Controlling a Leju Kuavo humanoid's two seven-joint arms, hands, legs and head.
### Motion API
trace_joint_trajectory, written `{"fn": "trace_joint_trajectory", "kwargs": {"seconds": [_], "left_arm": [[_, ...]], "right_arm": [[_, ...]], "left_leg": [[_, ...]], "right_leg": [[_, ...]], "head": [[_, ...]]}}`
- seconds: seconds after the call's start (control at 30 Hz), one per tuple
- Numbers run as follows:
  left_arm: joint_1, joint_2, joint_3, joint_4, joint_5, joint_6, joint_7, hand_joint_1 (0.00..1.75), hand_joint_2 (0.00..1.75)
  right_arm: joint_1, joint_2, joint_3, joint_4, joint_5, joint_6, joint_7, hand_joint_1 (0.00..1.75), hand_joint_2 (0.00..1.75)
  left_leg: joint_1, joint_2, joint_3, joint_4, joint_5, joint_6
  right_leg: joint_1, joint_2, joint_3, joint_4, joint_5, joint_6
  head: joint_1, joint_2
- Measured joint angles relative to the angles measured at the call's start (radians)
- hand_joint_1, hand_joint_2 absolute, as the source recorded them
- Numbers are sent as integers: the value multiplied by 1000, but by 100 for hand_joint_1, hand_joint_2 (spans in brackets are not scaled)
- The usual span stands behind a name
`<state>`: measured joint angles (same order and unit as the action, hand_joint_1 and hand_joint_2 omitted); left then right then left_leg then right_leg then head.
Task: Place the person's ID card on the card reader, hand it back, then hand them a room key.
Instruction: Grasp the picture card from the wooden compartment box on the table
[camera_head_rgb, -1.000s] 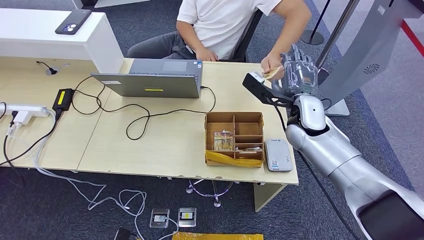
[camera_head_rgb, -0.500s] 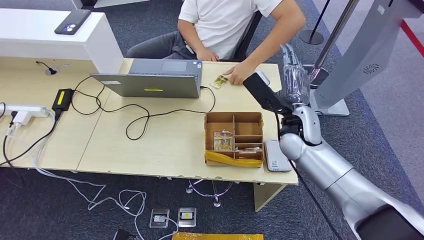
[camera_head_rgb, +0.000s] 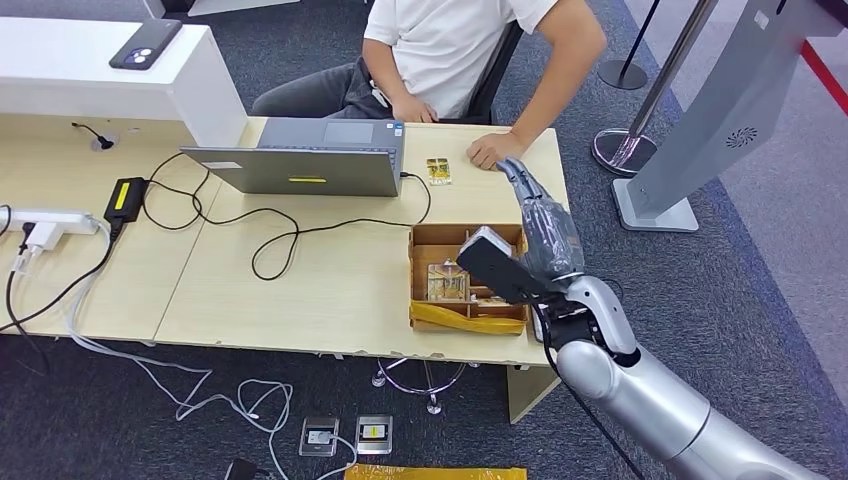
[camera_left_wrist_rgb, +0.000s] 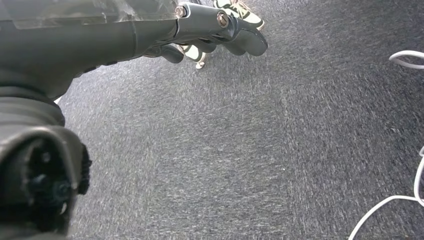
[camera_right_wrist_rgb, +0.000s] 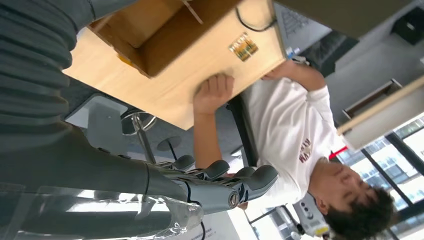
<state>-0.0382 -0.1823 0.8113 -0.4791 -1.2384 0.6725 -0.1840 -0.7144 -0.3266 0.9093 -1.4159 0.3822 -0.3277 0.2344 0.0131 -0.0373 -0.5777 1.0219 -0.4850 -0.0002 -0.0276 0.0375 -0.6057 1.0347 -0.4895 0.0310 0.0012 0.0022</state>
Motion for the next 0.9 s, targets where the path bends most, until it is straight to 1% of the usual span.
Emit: {"fn": "trace_joint_trajectory", "kwargs": {"seconds": [0.07,0.17,0.23,0.53,0.9], "left_arm": [[0,0,1,0,-1,0,-2,0,0],[0,1,5,0,-3,0,-5,0,0],[0,1,10,0,-4,0,-6,0,0],[-1,-1,25,0,-8,0,-7,0,0],[-1,-9,32,0,-17,0,-16,0,0]], "right_arm": [[20,-14,7,-14,42,31,18,0,175],[38,-29,16,-27,142,87,57,0,175],[43,-35,24,-31,177,108,71,0,175],[69,-46,42,-35,249,196,110,0,175],[88,-54,67,-33,334,255,150,0,175]], "left_leg": [[0,0,0,0,0,0],[0,0,0,0,0,0],[0,0,0,0,0,0],[0,0,0,0,0,0],[0,0,0,0,0,0]], "right_leg": [[0,0,0,0,0,0],[0,0,0,0,0,0],[0,0,0,0,0,0],[0,0,0,0,0,0],[0,0,0,0,0,0]], "head": [[0,0],[0,0],[0,0],[0,0],[0,0]]}}
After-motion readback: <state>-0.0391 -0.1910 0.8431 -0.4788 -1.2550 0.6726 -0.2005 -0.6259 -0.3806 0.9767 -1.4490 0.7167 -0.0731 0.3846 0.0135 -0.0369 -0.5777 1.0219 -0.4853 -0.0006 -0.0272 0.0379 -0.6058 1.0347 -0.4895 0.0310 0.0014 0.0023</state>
